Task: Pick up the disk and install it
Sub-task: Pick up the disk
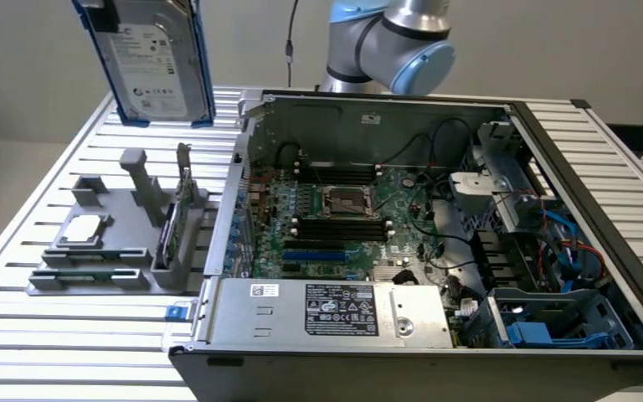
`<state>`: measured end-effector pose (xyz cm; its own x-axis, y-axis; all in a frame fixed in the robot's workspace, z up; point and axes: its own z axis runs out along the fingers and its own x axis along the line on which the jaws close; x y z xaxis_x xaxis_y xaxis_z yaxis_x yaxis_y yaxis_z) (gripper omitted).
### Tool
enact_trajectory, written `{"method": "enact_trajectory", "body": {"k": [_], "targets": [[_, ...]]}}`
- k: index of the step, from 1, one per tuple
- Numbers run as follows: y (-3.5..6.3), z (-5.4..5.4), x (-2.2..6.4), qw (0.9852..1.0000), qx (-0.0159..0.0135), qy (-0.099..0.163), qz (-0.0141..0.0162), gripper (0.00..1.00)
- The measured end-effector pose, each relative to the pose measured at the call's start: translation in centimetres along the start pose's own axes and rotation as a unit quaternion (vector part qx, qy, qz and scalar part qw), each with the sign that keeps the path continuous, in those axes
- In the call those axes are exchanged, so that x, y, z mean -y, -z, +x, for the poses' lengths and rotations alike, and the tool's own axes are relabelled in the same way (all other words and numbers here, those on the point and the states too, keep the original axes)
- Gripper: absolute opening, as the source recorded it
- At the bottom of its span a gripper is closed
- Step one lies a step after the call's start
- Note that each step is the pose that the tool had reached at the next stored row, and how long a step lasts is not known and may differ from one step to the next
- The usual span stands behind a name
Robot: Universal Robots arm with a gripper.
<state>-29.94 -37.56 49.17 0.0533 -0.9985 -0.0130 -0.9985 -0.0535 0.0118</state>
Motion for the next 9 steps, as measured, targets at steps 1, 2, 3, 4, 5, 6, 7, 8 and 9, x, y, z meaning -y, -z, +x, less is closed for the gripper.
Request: {"method": "enact_trajectory", "body": {"k": [1,2,3,4,5,6,7,8,9], "targets": [[0.11,0.2,0.41,1.0,0.0,0.0,-0.0001,0.33],[0.2,0.4,0.82,1.0,0.0001,0.0,0.0001,0.33],[0.29,0.6,1.22,1.0,0.0001,0.0,0.0001,0.33],[0.33,0.8,1.55,1.0,0.0002,0.0,0.0001,0.33],[0.36,1.0,1.85,1.0,0.0001,0.0,0.0,0.33],[0.39,1.2,2.13,1.0,0.0001,0.0,0.0,0.33],[0.4,1.4,2.38,1.0,0.0001,0.0,0.0,0.33],[0.4,1.5,2.63,1.0,0.0002,0.0,0.0001,0.33],[0.4,1.7,2.85,1.0,0.0002,0.0,0.0001,0.33]]}}
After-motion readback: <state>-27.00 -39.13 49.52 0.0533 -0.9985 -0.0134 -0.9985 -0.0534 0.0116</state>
